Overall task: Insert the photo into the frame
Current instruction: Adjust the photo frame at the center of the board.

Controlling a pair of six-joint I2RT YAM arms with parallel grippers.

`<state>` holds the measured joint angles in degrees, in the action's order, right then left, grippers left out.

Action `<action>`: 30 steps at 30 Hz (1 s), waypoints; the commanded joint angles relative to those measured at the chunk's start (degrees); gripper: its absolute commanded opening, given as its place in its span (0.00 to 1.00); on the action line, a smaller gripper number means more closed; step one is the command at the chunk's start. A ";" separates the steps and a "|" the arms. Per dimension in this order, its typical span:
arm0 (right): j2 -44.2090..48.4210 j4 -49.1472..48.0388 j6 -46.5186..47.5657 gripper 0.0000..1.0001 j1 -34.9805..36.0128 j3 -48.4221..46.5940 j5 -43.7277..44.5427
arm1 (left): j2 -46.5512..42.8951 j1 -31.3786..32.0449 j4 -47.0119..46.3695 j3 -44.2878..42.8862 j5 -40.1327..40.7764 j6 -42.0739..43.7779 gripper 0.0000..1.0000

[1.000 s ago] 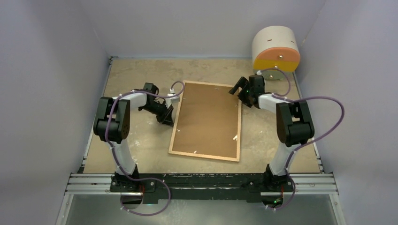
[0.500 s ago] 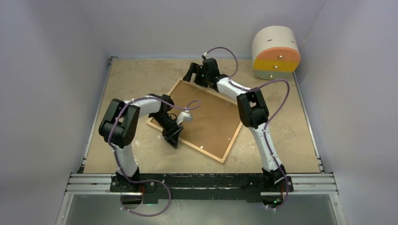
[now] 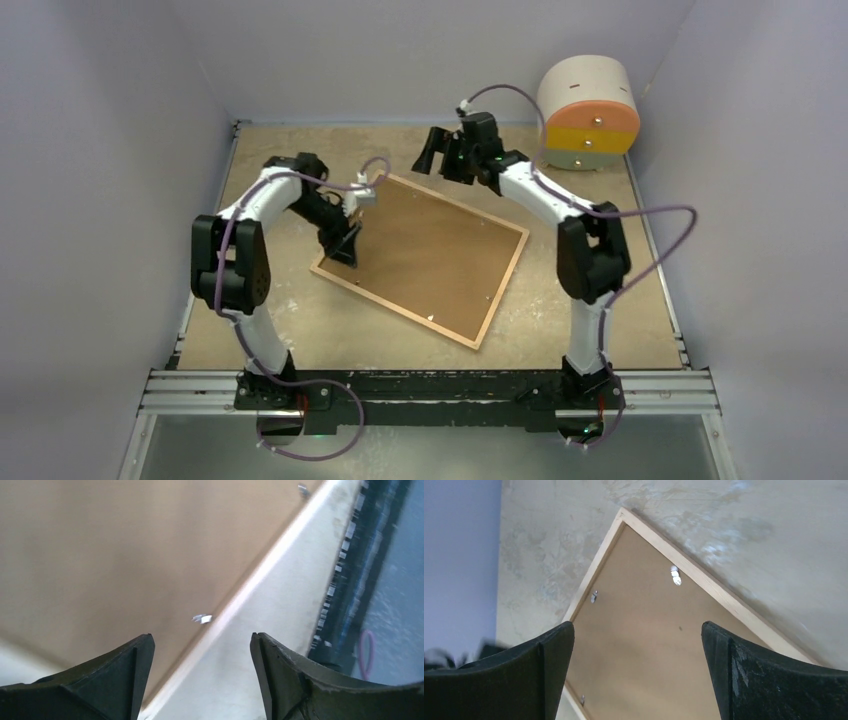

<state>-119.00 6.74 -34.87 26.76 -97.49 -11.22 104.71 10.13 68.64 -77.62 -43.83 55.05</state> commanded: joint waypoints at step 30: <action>15.96 -12.57 -7.63 0.90 -0.22 30.83 -10.91 | 13.69 -10.58 -13.88 2.36 -14.91 -11.47 0.27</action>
<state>-98.08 -4.01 -40.93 23.18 -60.99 -20.14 122.43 -3.40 54.02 -80.77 -56.40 39.51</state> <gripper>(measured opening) 0.906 0.274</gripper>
